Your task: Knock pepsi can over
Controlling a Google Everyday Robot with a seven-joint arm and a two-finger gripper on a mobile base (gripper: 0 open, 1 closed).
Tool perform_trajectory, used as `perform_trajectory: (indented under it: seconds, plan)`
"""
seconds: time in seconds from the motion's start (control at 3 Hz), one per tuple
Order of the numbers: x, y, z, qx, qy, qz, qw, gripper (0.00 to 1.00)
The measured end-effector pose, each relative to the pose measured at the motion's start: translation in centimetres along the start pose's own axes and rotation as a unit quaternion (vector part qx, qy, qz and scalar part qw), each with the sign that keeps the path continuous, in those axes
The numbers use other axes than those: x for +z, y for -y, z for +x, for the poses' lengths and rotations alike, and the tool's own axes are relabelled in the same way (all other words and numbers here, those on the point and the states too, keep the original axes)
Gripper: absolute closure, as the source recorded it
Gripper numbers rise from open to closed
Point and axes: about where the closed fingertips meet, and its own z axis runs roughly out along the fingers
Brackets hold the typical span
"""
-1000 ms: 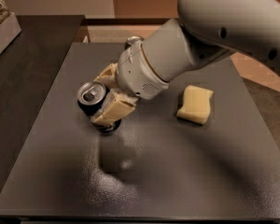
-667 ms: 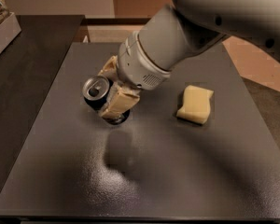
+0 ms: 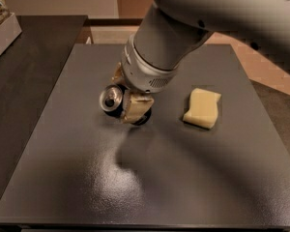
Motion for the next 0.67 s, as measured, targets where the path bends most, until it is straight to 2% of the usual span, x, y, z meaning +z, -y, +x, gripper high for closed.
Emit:
perform_trajectory:
  seconds: [0.33,0.67]
  plan:
    - [0.33,-0.43,0.54,-0.031,-0.044,-0.004,0.9985,1.00]
    - [0.66,-1.05,0.53,-0.062,-0.076,-0.008,0.9952,0.82]
